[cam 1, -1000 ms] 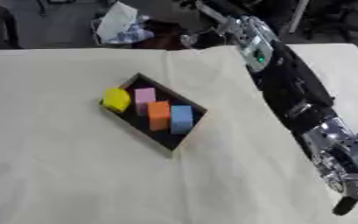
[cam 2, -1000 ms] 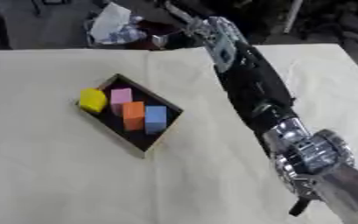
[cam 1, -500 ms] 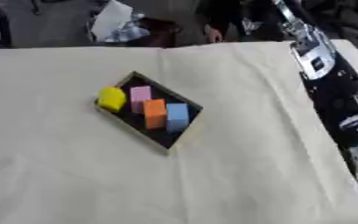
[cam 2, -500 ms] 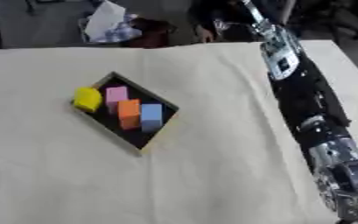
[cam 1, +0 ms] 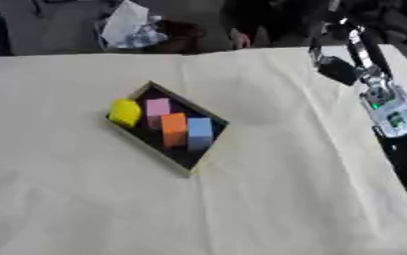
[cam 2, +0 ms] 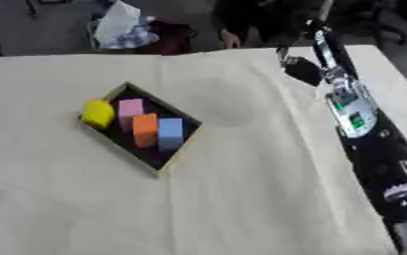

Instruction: Pick up objects on the table and place them in the box.

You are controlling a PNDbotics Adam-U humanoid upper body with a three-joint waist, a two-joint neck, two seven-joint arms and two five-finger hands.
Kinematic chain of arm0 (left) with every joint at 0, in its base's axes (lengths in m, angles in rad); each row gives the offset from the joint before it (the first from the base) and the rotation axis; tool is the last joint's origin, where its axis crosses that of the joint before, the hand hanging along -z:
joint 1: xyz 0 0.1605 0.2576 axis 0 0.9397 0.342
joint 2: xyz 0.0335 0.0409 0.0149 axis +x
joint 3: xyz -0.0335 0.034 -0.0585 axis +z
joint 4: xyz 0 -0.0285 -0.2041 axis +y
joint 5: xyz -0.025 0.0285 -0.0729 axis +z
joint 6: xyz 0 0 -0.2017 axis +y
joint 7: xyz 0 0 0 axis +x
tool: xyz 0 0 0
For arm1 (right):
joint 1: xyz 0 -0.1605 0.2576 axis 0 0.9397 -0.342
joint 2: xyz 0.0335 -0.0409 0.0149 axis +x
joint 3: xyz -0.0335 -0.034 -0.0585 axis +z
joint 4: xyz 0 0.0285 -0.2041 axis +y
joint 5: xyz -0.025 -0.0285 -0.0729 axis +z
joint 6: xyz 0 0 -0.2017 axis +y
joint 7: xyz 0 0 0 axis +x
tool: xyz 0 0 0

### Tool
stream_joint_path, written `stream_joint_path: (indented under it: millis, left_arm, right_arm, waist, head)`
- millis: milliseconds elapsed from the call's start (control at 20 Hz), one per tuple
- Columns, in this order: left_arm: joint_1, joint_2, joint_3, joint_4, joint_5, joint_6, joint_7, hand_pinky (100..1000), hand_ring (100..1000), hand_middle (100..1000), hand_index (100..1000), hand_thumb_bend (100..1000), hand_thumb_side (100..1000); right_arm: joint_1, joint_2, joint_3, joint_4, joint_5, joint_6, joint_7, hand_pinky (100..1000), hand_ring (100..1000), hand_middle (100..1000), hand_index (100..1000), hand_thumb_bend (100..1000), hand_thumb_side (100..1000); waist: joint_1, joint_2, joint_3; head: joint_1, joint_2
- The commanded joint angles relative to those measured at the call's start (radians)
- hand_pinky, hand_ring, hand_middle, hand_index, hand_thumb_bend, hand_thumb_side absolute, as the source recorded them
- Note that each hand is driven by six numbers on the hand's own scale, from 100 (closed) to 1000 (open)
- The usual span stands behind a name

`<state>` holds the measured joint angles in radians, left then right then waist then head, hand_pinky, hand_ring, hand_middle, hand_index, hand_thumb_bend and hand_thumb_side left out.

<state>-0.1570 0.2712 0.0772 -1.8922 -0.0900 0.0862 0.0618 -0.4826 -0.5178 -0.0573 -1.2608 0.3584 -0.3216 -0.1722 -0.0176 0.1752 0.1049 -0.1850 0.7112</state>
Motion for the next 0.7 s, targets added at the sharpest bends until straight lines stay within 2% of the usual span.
stream_joint_path:
  millis: [50,250,550,700]
  left_arm:
    - [-0.002,0.006,0.011,-0.007,-0.002,-0.001,0.008,733,598,635,748,323,618]
    - [0.005,0.001,0.008,0.003,0.002,-0.002,0.006,736,603,642,748,325,621]
    - [0.023,-0.004,-0.002,0.016,0.009,-0.006,-0.002,737,608,648,748,329,626]
    - [0.030,-0.008,-0.005,0.020,0.012,-0.008,-0.006,737,609,649,748,329,629]
  right_arm:
    - [0.048,0.018,0.003,-0.108,-0.061,0.015,-0.016,836,847,840,947,100,532]
    - [0.164,0.097,-0.012,-0.224,-0.132,0.047,-0.016,832,839,833,947,100,542]
    - [0.347,0.160,-0.014,-0.410,-0.247,0.063,0.000,830,837,832,948,100,549]
    - [0.384,0.179,-0.011,-0.486,-0.299,0.097,0.024,830,837,832,948,100,553]
  waist:
    - [0.009,0.001,-0.007]
    - [0.012,-0.005,-0.020]
    - [0.017,-0.026,-0.032]
    - [0.020,-0.030,-0.039]
  head:
    - [0.016,-0.006]
    - [0.031,0.002]
    - [0.043,0.025]
    - [0.051,0.034]
